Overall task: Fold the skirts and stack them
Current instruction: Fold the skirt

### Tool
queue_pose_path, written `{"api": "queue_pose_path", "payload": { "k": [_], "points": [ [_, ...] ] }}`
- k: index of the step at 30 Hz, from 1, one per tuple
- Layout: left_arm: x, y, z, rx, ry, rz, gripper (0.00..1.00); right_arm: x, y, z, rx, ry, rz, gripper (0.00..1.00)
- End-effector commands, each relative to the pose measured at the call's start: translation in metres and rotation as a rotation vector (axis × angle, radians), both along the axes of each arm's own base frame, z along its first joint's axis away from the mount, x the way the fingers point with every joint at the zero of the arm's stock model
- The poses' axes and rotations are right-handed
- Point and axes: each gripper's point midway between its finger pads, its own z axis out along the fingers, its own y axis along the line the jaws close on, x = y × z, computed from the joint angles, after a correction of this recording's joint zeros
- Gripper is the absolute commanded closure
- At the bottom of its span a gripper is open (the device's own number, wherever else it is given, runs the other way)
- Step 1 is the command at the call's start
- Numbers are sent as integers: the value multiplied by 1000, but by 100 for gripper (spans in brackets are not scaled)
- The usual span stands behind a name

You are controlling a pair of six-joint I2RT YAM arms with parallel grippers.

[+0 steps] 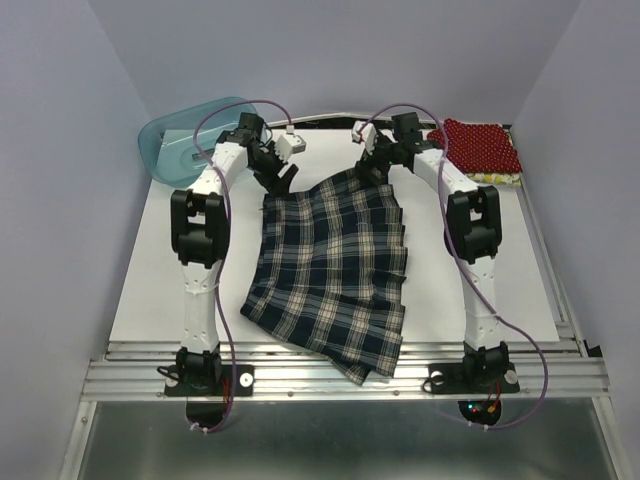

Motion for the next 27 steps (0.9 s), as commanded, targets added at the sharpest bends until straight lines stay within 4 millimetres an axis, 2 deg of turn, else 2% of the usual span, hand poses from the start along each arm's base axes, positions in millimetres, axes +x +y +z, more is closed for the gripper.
{"api": "queue_pose_path", "payload": {
  "k": [1, 2, 3, 5, 6, 9, 10, 14, 15, 16, 18, 19, 20, 21, 22, 24, 25, 26, 27],
  "points": [
    [-5, 10, 10, 23, -11, -13, 17, -1, 19, 14, -41, -104, 119, 11],
    [-7, 14, 3, 35, -3, -5, 17, -2, 16, 3, -57, -102, 118, 20],
    [-7, 16, -2, 44, -1, 4, 17, -4, 13, -3, -71, -92, 114, 25],
    [-6, 21, -7, 69, -6, 23, 17, -5, 11, -8, -81, -90, 106, 32],
    [-8, 23, -11, 75, 4, 28, 19, -4, 11, -8, -83, -90, 102, 40],
    [-12, 22, -13, 76, 23, 16, 40, -1, 6, -4, -105, -101, 77, 52],
    [-14, 22, -13, 76, 29, 11, 44, -1, 5, -1, -109, -107, 73, 55],
    [-15, 21, -11, 72, 43, 14, 67, 2, 1, 18, -120, -150, 59, 71],
    [-14, 21, -8, 62, 41, 17, 74, 3, 0, 26, -120, -162, 51, 81],
    [-15, 16, -1, 36, 39, 17, 85, 8, -3, 34, -127, -179, 20, 87],
    [-17, 11, 12, 1, 27, 9, 93, 18, -9, 51, -133, -226, -33, 99],
    [-18, 8, 30, -26, -4, 7, 100, 31, -17, 73, -131, -282, -70, 99],
    [-14, 6, 42, -43, -38, 19, 100, 36, -17, 83, -120, -303, -85, 99],
    [-16, 5, 47, -52, -53, 27, 100, 44, -25, 96, -114, -332, -111, 99],
    [-8, 6, 73, -62, -139, 41, 100, 56, -32, 123, -101, -391, -144, 99],
    [-7, 8, 88, -81, -175, 83, 100, 65, -39, 147, -93, -446, -169, 99],
    [-6, 10, 108, -94, -220, 101, 100, 67, -40, 158, -96, -476, -173, 99],
    [-2, 11, 116, -109, -254, 116, 100, 71, -46, 173, -96, -513, -187, 99],
    [-1, 11, 123, -123, -266, 141, 100, 71, -47, 179, -98, -533, -188, 99]
  ]
}}
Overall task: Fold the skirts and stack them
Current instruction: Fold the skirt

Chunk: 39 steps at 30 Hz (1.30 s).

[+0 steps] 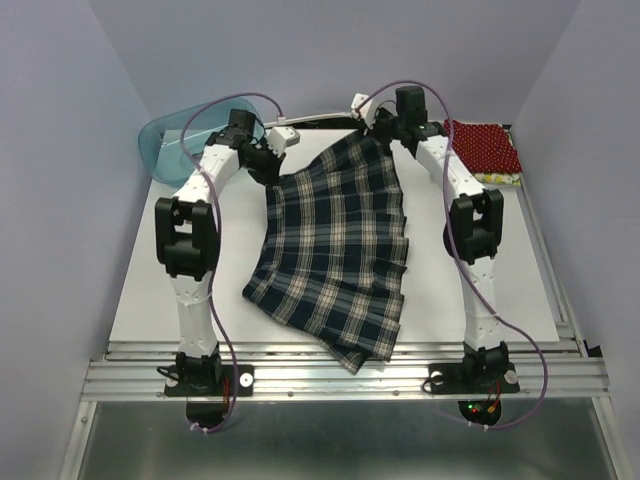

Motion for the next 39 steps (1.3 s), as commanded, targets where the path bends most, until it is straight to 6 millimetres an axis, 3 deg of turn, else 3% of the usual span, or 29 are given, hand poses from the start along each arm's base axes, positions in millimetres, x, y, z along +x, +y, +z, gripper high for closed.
{"api": "queue_pose_path", "payload": {
  "k": [1, 4, 8, 13, 14, 15, 16, 17, 18, 19, 20, 23, 24, 26, 27, 30, 36, 37, 38, 39],
  "points": [
    [15, 4, 120, -107, -293, 86, 100, 29, -30, 122, 33, -316, -92, 99],
    [21, 10, 135, -93, -392, 114, 100, 26, -33, 133, 26, -342, -98, 99],
    [22, 21, 128, -42, -421, 112, 100, 7, -34, 125, 18, -288, -81, 99],
    [13, 29, 125, -1, -479, 54, 100, -47, -36, 104, 18, -133, -40, 99],
    [3, 31, 110, 10, -460, 38, 100, -58, -36, 101, 23, -105, -30, 99],
    [-4, 32, 119, 13, -494, 25, 100, -74, -38, 114, 31, -107, -22, 99],
    [-5, 34, 122, 21, -531, 15, 100, -90, -32, 93, 26, -48, 5, 99],
    [-11, 35, 120, 31, -544, 2, 100, -102, -24, 90, 25, -30, 27, 99],
    [-21, 38, 103, 59, -533, -25, 100, -114, -20, 86, 24, -10, 41, 99],
    [-29, 39, 112, 67, -565, -43, 100, -128, -18, 94, 28, -17, 54, 99],
    [-35, 40, 111, 82, -580, -60, 100, -144, -9, 75, 16, 31, 82, 99],
    [-58, 47, 101, 132, -603, -119, 100, -175, 1, 65, 11, 85, 109, 99],
    [-70, 50, 95, 157, -614, -153, 100, -192, 7, 48, -6, 143, 128, 99],
    [-80, 53, 92, 168, -637, -170, 100, -208, 11, 42, -13, 176, 129, 99],
    [-93, 54, 86, 179, -647, -204, 100, -221, 15, 30, -26, 211, 140, 99],
    [-114, 54, 78, 182, -656, -231, 100, -241, 23, 26, -11, 238, 145, 99],
    [-157, 54, 75, 161, -609, -273, 100, -279, 31, -8, 3, 371, 122, 99],
    [-163, 53, 69, 160, -592, -284, 100, -285, 36, -11, 0, 370, 130, 99],
    [-171, 53, 59, 165, -563, -295, 100, -288, 28, -28, -6, 400, 69, 99],
    [-180, 52, 45, 169, -528, -306, 100, -280, 34, -26, 21, 364, 45, 99]
  ]
}}
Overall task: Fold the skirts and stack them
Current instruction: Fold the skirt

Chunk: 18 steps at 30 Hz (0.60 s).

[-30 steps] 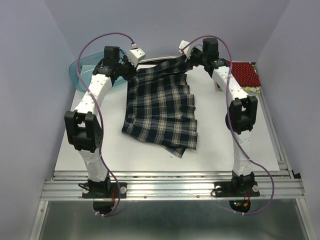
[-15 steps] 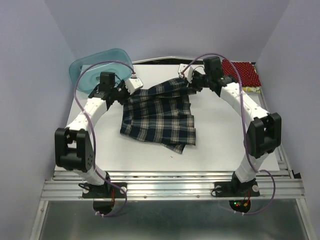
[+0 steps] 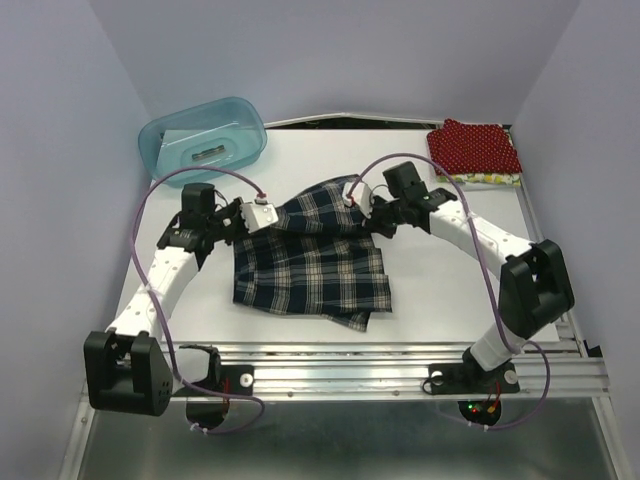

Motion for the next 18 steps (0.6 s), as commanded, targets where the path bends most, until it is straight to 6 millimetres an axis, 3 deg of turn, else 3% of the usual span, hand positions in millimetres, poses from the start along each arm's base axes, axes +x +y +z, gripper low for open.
{"api": "queue_pose_path", "payload": {
  "k": [1, 3, 4, 9, 10, 11, 12, 14, 16, 18],
  "points": [
    [-35, -7, -29, 43, 70, -65, 100, 4, 6, -4, 40, -20, -138, 99],
    [-47, -9, -51, 80, 112, -86, 100, 27, 1, -12, -16, -44, -204, 99],
    [-52, -14, -61, 111, 132, -104, 100, 33, -5, -37, -90, -7, -233, 99],
    [-77, -24, -101, 193, 238, -164, 100, 63, -2, -58, -137, -8, -247, 99],
    [-79, -23, -109, 214, 265, -160, 100, 74, -1, -51, -122, -23, -263, 95],
    [-81, -23, -115, 233, 284, -162, 100, 77, 2, -50, -109, -18, -273, 86],
    [-85, -26, -123, 255, 315, -178, 100, 81, -6, -53, -115, 11, -298, 62],
    [-87, -22, -134, 298, 357, -168, 100, 91, -6, -36, -64, 25, -329, 33],
    [-87, -18, -145, 329, 421, -143, 100, 93, -13, -17, -44, 45, -398, 18],
    [-81, -20, -146, 313, 459, -100, 100, 89, -26, -3, -23, 74, -468, 11]
  ]
}}
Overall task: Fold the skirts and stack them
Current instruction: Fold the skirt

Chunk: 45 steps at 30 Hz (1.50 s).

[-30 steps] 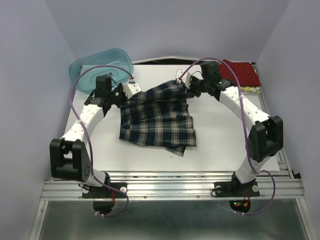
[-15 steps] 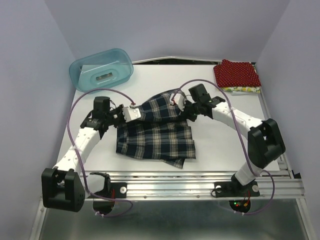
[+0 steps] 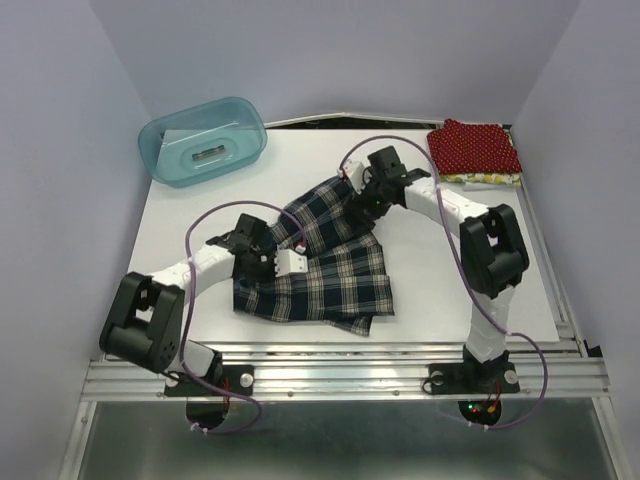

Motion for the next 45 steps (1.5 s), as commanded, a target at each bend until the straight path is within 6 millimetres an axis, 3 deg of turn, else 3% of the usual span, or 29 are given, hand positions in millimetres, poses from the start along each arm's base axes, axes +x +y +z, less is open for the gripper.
{"api": "queue_pose_path", "payload": {
  "k": [1, 2, 4, 6, 8, 9, 10, 11, 12, 15, 17, 18, 22, 24, 25, 26, 27, 29, 30, 34, 35, 37, 40, 43, 45],
  "points": [
    [2, 9, -13, 69, 114, 106, 100, 14, -21, 72, 103, -52, -190, 10],
    [2, 6, -13, 54, 143, 143, 100, 9, -29, 93, 147, -62, -276, 11],
    [12, -3, -12, 28, 167, 184, 100, -8, -38, 115, 191, -35, -355, 15],
    [30, -13, -3, -11, 154, 235, 100, -31, -33, 121, 257, 52, -392, 21],
    [34, -19, -9, -34, 215, 315, 100, -59, -23, 130, 336, 133, -358, 28],
    [44, -27, -1, -60, 216, 333, 100, -77, -20, 115, 346, 206, -339, 34],
    [42, -30, -9, -62, 272, 377, 100, -89, -17, 108, 361, 253, -325, 38],
    [48, -36, -4, -82, 294, 392, 100, -106, -6, 104, 410, 333, -282, 45],
    [47, -38, -10, -79, 333, 418, 100, -125, -5, 84, 408, 420, -271, 48],
    [49, -45, -10, -101, 387, 488, 100, -157, 9, 67, 480, 625, -257, 56],
    [51, -48, -8, -114, 401, 520, 100, -165, 13, 46, 488, 728, -302, 60],
    [52, -49, -7, -118, 400, 531, 100, -162, 13, 38, 478, 733, -323, 61],
    [52, -52, 2, -154, 393, 547, 100, -123, 5, -5, 395, 627, -428, 64],
    [49, -54, 7, -182, 390, 537, 100, -93, -2, -16, 338, 539, -489, 64],
    [52, -57, 19, -225, 366, 528, 100, -83, -7, -35, 303, 538, -511, 64],
    [51, -58, 24, -246, 358, 525, 100, -73, -7, -40, 291, 522, -517, 64],
    [49, -58, 27, -258, 355, 524, 100, -50, -7, -38, 277, 460, -532, 64],
    [51, -61, 46, -314, 320, 524, 100, -22, -10, -43, 260, 399, -550, 65],
    [54, -61, 58, -350, 287, 527, 100, 8, -12, -43, 258, 348, -573, 65],
    [57, -62, 80, -409, 241, 546, 100, 61, -9, -35, 287, 262, -571, 65],
    [57, -63, 81, -419, 242, 554, 100, 81, -4, -13, 317, 200, -567, 64],
    [56, -63, 81, -427, 255, 577, 100, 100, 2, 14, 353, 143, -557, 62],
    [57, -65, 77, -433, 281, 603, 100, 94, 6, 38, 382, 152, -531, 56],
    [60, -68, 75, -456, 295, 649, 100, 67, 4, 69, 429, 160, -521, 50],
    [66, -70, 78, -488, 277, 663, 100, 36, 6, 88, 497, 215, -532, 49]
  ]
}}
